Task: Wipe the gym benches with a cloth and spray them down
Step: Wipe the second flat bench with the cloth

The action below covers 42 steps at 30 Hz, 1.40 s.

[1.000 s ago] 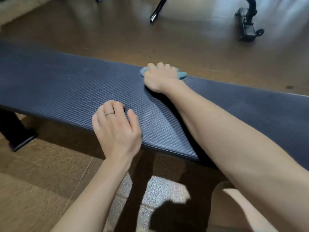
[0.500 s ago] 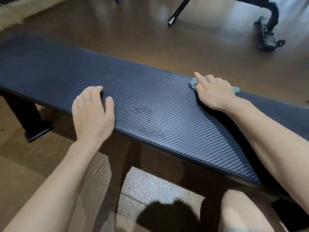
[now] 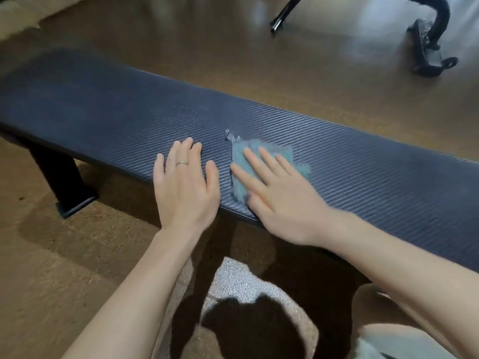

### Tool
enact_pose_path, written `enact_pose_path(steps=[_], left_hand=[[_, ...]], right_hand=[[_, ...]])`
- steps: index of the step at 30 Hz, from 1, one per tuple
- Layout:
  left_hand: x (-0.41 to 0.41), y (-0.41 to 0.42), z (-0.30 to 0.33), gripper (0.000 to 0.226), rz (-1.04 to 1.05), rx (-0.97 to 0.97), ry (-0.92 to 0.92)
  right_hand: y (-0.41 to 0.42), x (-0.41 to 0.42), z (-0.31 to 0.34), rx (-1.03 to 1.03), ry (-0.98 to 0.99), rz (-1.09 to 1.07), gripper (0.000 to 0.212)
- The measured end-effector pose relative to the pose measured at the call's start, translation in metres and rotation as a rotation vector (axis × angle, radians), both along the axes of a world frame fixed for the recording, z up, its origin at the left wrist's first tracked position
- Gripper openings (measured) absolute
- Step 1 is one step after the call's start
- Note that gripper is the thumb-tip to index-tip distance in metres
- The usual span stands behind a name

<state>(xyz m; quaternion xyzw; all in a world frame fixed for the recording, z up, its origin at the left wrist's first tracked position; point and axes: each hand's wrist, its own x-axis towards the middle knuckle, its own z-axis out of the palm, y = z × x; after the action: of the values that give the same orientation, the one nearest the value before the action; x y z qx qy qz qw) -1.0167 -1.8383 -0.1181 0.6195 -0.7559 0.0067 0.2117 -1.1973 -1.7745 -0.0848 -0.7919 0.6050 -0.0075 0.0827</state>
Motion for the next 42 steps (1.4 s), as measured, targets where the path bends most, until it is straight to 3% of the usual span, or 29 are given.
enact_pose_path(steps=[3, 11, 17, 27, 36, 42], left_hand=[[0.001, 0.001, 0.003, 0.062, 0.003, 0.022, -0.035], [0.026, -0.015, 0.017, 0.062, -0.122, 0.082, -0.118], [0.088, -0.077, 0.023, 0.049, -0.001, 0.096, -0.082], [0.090, -0.081, 0.016, 0.048, -0.033, 0.071, -0.053], [0.090, -0.080, 0.017, 0.046, -0.024, 0.069, 0.012], [0.094, -0.088, 0.014, 0.048, -0.010, 0.116, 0.115]], right_hand=[[0.016, 0.003, 0.004, 0.046, 0.025, 0.025, 0.061], [-0.069, 0.042, 0.006, 0.046, 0.003, -0.152, 0.058], [0.025, 0.053, 0.002, 0.032, -0.009, -0.036, 0.060], [-0.068, 0.103, 0.004, 0.003, 0.036, 0.098, 0.061], [0.004, 0.042, 0.003, 0.002, 0.070, 0.179, 0.064], [-0.074, 0.100, -0.002, -0.034, -0.023, 0.269, 0.063]])
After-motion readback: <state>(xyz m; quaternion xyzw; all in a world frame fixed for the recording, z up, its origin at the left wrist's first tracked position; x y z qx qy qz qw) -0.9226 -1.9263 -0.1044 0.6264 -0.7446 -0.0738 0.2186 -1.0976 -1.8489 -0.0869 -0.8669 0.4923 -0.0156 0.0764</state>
